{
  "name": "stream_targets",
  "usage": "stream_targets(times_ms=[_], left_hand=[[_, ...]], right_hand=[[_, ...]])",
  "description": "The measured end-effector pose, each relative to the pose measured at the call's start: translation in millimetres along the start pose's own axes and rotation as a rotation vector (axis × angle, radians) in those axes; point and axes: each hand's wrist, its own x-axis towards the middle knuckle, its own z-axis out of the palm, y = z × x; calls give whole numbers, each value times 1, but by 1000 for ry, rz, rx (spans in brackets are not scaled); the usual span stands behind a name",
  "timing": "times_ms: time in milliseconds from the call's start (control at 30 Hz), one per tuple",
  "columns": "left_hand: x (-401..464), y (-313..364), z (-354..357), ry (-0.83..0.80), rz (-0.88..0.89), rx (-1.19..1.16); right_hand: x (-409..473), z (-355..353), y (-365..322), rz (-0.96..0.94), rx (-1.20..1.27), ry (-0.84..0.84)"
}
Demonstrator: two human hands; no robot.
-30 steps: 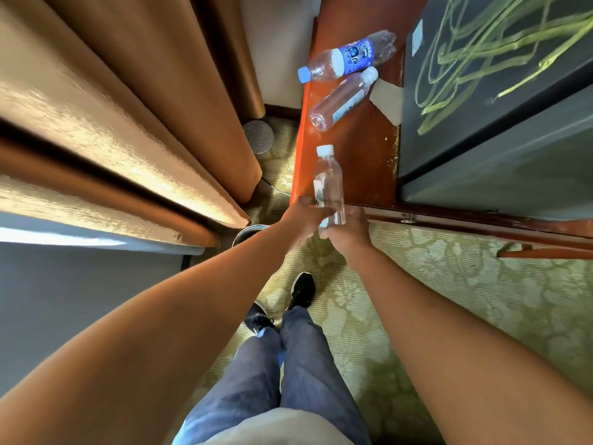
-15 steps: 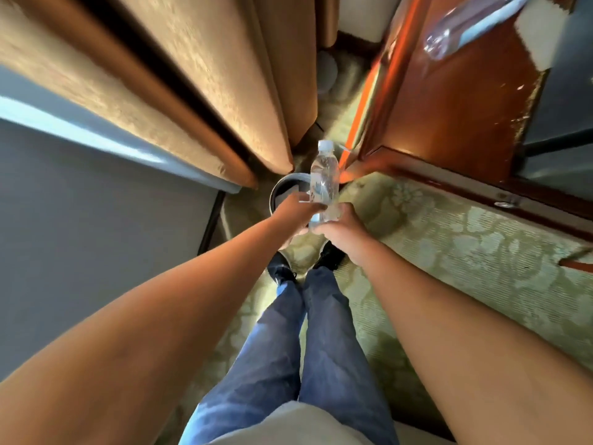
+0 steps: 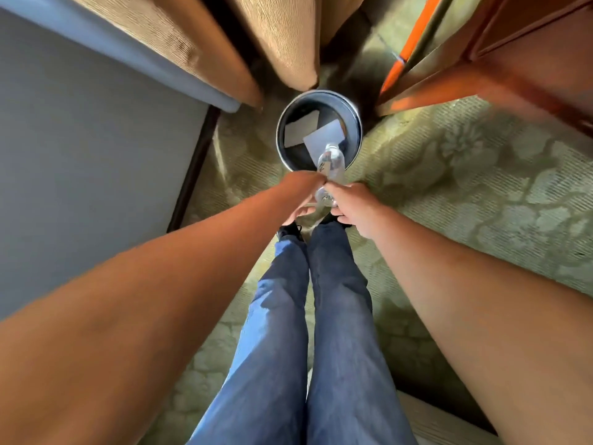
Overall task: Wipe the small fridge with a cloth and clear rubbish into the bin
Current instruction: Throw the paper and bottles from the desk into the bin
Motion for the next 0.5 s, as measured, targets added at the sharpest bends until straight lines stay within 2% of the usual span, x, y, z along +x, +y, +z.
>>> stream_targets(times_ms=[233,500], left_hand=[[36,3,3,39,10,-80],[15,1,-13,84,27,-51]], right_hand=[[35,7,-8,-40,-27,8],[-8,3,-18,-61,28,-19]])
